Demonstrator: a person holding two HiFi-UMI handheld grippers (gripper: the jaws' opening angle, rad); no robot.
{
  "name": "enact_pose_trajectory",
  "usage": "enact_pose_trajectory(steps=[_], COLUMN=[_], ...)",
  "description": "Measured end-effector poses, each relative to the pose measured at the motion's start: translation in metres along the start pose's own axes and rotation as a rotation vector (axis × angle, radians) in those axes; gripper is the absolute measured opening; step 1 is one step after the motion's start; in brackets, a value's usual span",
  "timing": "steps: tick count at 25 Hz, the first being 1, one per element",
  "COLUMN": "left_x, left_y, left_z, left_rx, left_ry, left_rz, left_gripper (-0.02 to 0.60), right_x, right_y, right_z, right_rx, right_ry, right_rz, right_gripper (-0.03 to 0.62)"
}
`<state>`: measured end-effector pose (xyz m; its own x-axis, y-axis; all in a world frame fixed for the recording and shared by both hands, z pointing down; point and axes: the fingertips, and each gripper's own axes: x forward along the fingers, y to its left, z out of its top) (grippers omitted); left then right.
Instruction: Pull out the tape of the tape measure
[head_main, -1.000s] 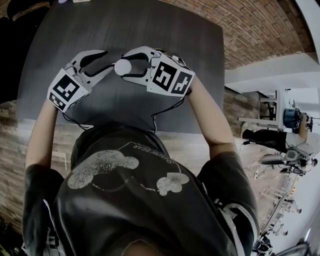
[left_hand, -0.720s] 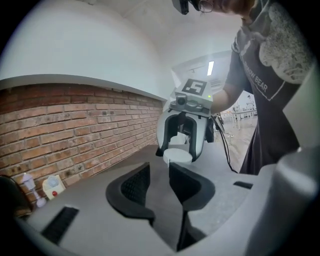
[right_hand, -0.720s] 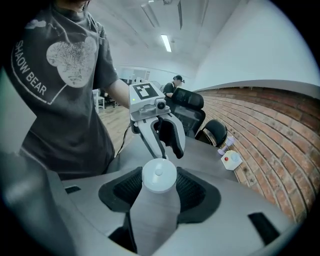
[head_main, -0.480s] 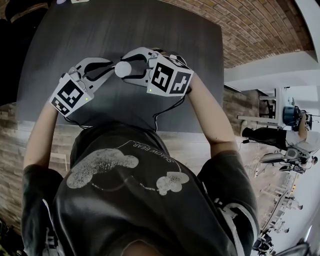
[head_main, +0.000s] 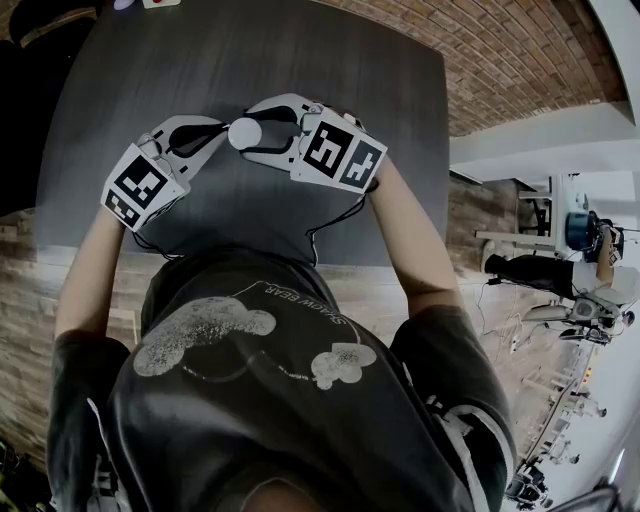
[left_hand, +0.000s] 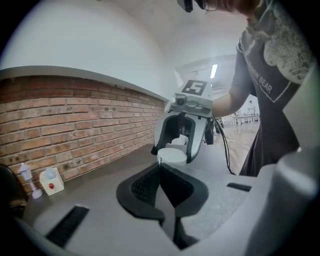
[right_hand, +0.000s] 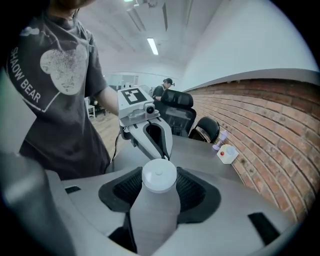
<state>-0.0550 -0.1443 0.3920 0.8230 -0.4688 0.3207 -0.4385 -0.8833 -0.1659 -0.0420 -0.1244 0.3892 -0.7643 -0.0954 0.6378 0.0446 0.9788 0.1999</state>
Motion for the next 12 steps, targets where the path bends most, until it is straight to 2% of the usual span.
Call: enact_pose_trajectory(steps=[12], left_x=[-0.01], left_y=[0.018], left_z=[0.008], left_rx=[-0.028], left_ry=[0.0], left_rz=[0.0], left_gripper=[0.009], right_x=[0.005], right_y=[-0.017], right_z=[0.011], right_rx=[0.133], right_ry=[-0.038], right_rz=[-0.112], right_gripper=[0.232])
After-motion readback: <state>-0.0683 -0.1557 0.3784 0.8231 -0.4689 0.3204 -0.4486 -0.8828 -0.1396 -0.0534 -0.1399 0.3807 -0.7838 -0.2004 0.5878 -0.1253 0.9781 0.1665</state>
